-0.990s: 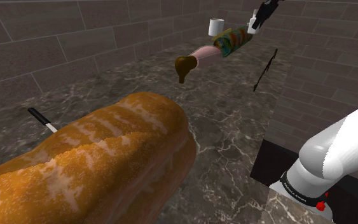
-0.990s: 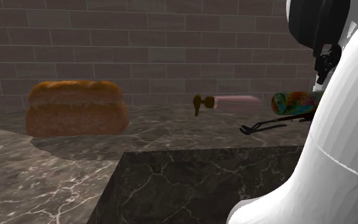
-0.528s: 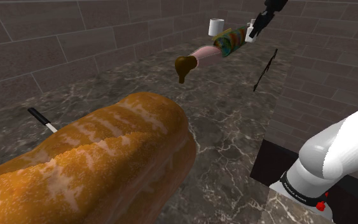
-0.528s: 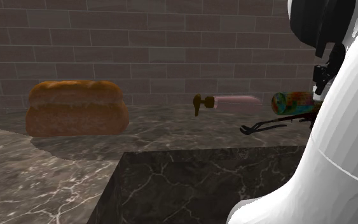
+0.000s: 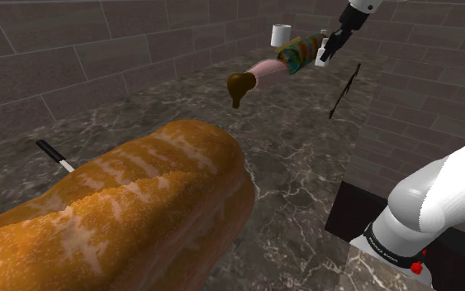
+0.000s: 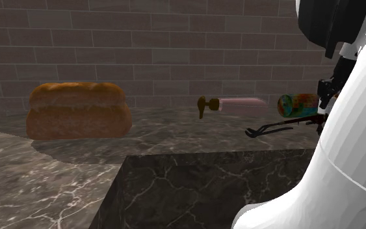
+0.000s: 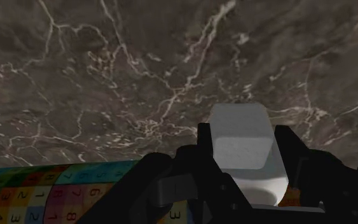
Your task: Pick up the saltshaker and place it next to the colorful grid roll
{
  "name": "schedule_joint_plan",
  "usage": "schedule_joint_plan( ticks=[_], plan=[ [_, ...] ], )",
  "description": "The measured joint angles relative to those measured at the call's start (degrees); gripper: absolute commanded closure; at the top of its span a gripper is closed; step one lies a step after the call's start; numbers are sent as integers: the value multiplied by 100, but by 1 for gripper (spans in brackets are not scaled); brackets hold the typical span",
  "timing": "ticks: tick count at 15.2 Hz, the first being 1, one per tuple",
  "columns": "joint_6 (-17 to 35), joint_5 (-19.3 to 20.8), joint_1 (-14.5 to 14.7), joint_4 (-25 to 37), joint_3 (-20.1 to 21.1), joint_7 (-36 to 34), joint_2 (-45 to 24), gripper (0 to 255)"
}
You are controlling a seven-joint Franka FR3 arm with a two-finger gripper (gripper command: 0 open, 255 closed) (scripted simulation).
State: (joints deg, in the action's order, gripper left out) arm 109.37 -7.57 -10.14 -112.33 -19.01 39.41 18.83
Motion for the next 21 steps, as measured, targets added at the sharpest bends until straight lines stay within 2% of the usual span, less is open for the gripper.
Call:
schedule_joint_plan(
  ticks=[3, 9, 10, 16, 21],
  plan=[
    [224, -4, -10, -253, -13, 51, 25, 255],
    [272, -5, -9, -304, -10, 54, 30, 255],
    [273, -5, -9, -304, -10, 54, 30, 0],
    [273, -5, -9, -305, -10, 55, 31, 0],
    [-359, 44, -42, 254, -47, 28, 111, 0]
  ],
)
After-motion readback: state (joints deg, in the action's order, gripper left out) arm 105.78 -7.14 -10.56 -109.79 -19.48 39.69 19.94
